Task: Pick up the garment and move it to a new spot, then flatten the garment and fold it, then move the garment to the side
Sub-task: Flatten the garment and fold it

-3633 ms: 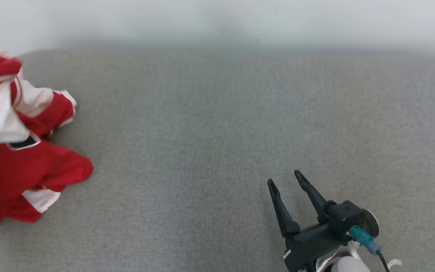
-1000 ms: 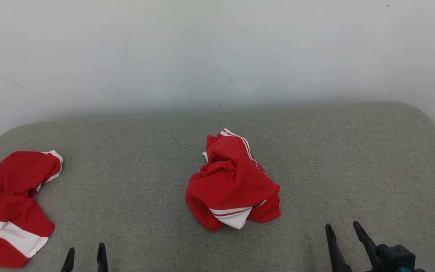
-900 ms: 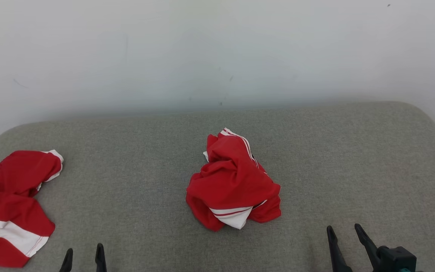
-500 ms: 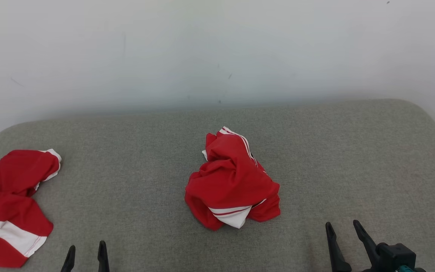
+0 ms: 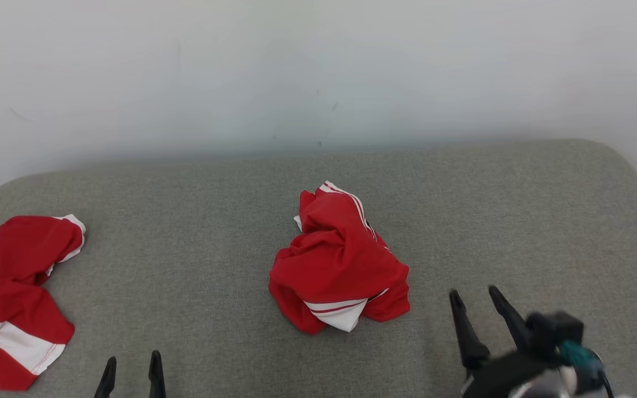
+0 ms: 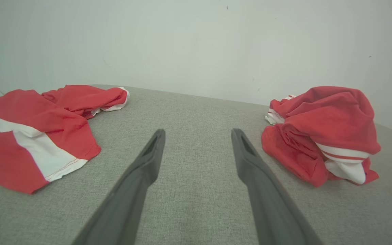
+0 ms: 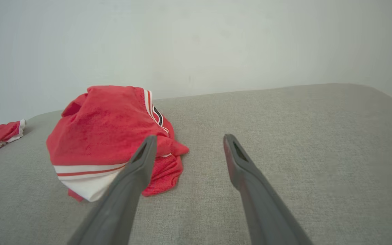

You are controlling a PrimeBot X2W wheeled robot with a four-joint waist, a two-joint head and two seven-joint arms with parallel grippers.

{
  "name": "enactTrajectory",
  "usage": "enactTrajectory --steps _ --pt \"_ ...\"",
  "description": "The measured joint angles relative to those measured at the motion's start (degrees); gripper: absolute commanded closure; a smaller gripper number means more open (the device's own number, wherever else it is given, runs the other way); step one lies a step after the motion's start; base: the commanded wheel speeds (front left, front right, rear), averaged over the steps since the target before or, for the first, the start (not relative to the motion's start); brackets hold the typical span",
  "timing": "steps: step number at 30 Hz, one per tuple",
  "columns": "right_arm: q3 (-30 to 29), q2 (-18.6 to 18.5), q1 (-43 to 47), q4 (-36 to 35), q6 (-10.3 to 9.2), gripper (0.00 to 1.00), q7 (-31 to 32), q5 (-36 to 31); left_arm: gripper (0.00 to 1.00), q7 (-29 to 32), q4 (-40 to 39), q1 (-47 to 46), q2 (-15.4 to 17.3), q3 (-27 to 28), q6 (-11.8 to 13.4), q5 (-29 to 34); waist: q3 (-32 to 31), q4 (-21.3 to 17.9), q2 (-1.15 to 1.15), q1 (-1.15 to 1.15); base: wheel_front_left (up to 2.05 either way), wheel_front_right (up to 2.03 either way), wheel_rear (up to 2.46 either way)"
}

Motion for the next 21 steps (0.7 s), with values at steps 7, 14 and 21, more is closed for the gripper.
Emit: enactTrajectory --steps 7,14,21 --pt "2.2 0.03 -12.85 6.19 0.0 0.0 12.45 6.06 0.0 0.0 0.44 -0.43 -0.26 -1.51 -0.53 -0.14 1.02 1.08 0.0 0.0 0.0 0.0 0.0" --pt "1.05 0.03 -24.21 16.94 0.0 0.0 25.98 10.85 0.0 0.0 1.37 -1.88 -0.42 -3.2 -1.03 -0.22 2.48 4.18 0.0 0.0 0.0 0.0 0.0" --pt "-2.27 -0.02 -28.8 26.65 0.0 0.0 33.22 9.45 0.0 0.0 2.03 -2.44 -0.41 -3.59 -1.1 -0.12 3.62 8.01 0.0 0.01 0.0 0.0 0.0"
